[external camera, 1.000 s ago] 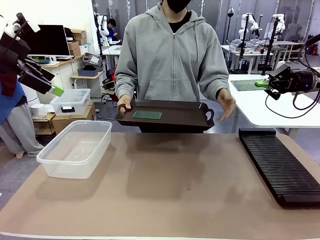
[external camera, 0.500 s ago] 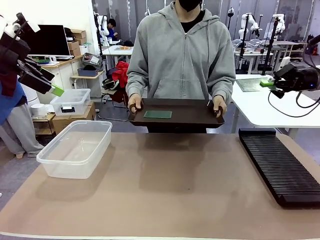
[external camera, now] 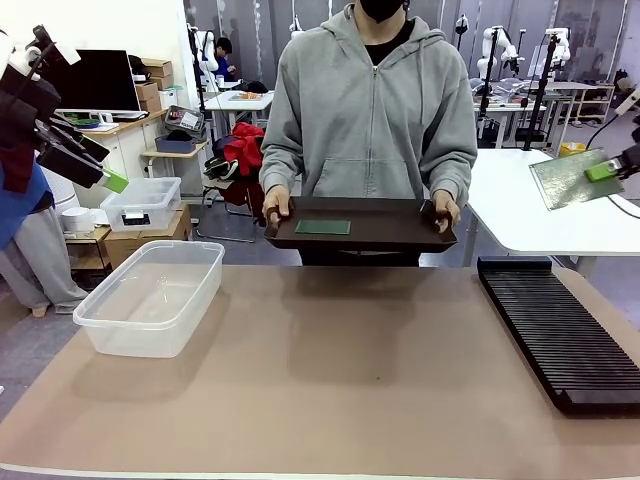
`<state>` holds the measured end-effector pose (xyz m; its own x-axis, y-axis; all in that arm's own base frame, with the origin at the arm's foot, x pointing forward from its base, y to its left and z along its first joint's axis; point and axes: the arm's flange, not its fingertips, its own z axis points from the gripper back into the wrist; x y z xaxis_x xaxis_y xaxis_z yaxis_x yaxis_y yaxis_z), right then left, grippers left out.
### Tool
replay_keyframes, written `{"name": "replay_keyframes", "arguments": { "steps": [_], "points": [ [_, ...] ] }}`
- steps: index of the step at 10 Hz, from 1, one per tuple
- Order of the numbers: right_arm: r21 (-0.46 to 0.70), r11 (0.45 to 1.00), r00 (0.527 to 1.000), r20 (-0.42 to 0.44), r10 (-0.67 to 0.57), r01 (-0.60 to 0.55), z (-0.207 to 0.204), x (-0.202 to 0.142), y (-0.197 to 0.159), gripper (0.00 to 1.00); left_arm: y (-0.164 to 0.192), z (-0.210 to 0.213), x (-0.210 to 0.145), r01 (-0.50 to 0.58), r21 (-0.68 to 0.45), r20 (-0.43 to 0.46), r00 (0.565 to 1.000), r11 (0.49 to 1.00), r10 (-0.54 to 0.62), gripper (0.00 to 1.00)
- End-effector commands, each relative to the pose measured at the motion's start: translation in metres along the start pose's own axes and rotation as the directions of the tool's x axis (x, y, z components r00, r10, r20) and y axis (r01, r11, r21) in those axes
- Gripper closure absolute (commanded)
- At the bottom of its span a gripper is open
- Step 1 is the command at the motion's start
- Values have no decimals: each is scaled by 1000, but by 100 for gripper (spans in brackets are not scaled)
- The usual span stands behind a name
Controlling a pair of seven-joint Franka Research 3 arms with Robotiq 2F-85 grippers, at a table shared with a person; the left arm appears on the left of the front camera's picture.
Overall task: Sort PCBs into racks and boxes based on the side picked up.
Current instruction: If the short side of the Blank PCB is picked up, insert it into the PCB Rack ; if the long side is picked up, place it in the Organizing box.
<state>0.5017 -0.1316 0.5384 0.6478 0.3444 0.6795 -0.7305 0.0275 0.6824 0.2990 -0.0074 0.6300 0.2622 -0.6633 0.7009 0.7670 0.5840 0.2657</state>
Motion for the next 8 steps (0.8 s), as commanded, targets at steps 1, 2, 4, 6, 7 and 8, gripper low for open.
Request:
{"name": "replay_keyframes", "arguments": {
  "steps": [1, 2, 4, 6, 7, 8],
  "points": [
    [-156, 963, 974, 31, 226, -218, -5, -29, 6, 98, 0, -1, -1, 0, -7, -7, 1000, 1000, 0, 0],
    [-251, 920, 947, 34, 320, -302, 0, -36, 0, 98, 0, -1, -1, 0, -7, -7, 1000, 1000, 0, 0],
    [-300, 888, 928, 22, 372, -349, 15, -40, -22, 98, 0, -1, -1, 0, -7, -7, 1000, 1000, 0, 0],
    [-303, 906, 935, 105, 339, -294, 37, -44, -41, 98, 0, -1, -1, 0, -7, -7, 1000, 1000, 0, 0],
    [-233, 965, 941, 282, 187, -122, 40, -38, -50, 98, 0, -1, -1, 0, -7, -7, 1000, 1000, 0, 0],
    [-313, 892, 935, 30, 353, -326, 29, -48, -34, 98, 0, -1, -1, 0, -7, -7, 1000, 1000, 0, 0]
  ]
}}
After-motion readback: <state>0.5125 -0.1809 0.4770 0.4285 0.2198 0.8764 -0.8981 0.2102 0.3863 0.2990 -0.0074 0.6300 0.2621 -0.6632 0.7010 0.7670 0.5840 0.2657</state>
